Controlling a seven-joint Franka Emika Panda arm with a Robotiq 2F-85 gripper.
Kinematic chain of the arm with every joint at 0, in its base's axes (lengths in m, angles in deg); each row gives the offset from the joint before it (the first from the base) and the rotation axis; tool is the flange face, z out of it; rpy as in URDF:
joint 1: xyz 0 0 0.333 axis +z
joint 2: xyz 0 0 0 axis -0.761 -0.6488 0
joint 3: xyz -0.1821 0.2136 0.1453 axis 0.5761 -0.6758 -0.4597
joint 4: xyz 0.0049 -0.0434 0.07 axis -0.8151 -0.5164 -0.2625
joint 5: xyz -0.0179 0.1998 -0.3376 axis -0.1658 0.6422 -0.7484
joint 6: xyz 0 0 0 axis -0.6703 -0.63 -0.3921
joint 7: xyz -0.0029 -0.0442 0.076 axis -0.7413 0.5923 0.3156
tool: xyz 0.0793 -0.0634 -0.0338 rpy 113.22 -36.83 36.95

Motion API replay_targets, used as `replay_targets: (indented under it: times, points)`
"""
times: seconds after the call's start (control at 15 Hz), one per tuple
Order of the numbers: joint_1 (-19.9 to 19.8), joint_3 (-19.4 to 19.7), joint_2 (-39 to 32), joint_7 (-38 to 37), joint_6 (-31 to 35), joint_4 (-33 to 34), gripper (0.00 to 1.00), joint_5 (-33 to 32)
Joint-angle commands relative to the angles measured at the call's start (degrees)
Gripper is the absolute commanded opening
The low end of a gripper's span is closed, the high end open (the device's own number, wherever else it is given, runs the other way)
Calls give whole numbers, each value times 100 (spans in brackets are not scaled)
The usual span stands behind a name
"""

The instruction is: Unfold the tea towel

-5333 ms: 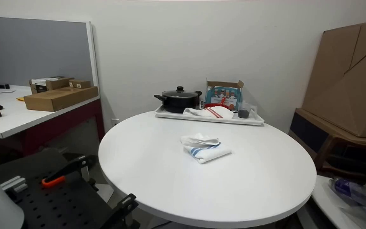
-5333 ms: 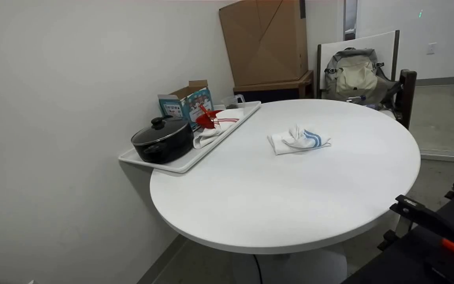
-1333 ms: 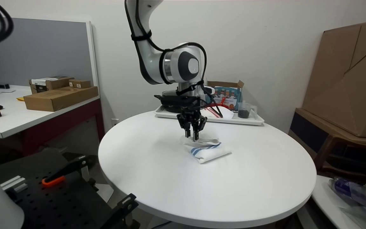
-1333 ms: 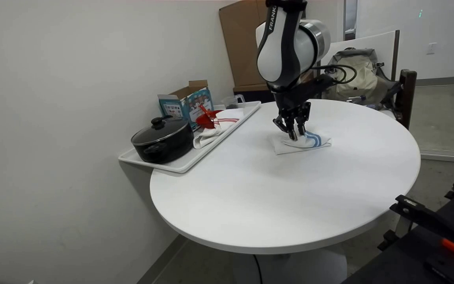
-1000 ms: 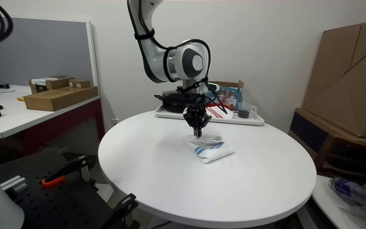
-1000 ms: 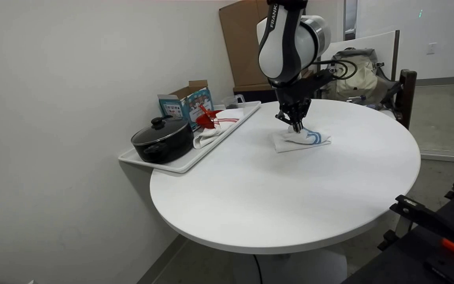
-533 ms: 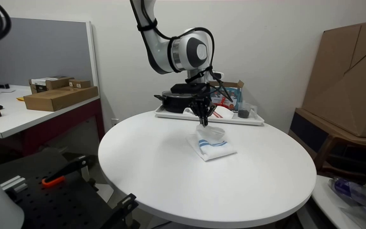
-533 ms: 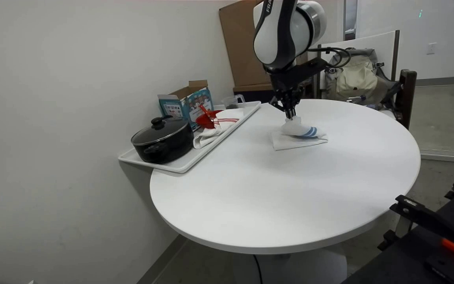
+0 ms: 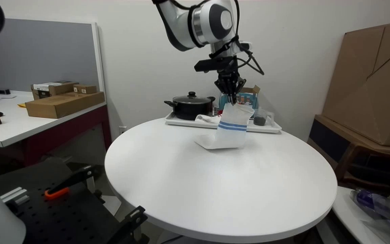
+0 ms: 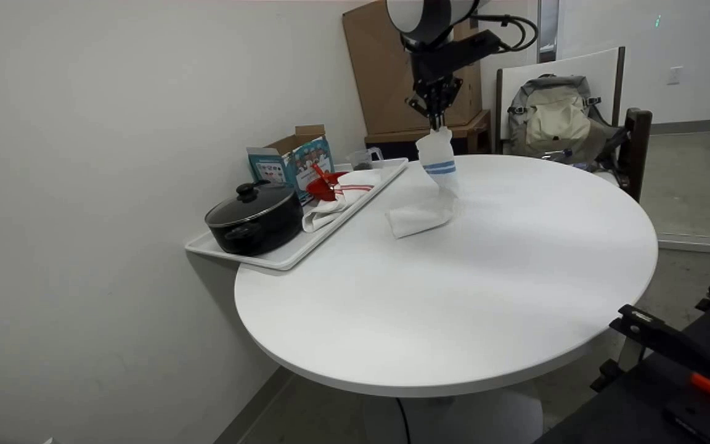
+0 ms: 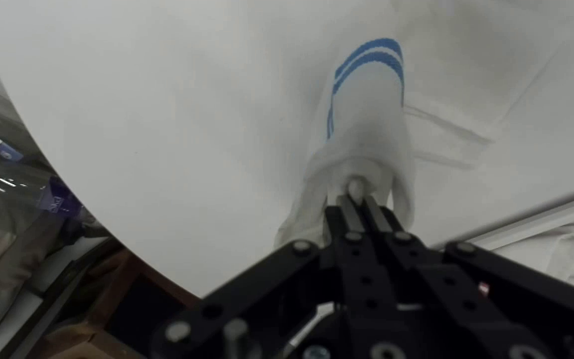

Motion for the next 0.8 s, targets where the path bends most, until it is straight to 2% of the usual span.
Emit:
replay_targets:
  times: [0.0,0.33,0.73]
  points:
    - [-322,82,350,63,-169,-152,4,-212]
    - [-736,318,544,-45,-221,-548,4,-393]
    - [-794,461,491,-366,-70,-1344,4,-559]
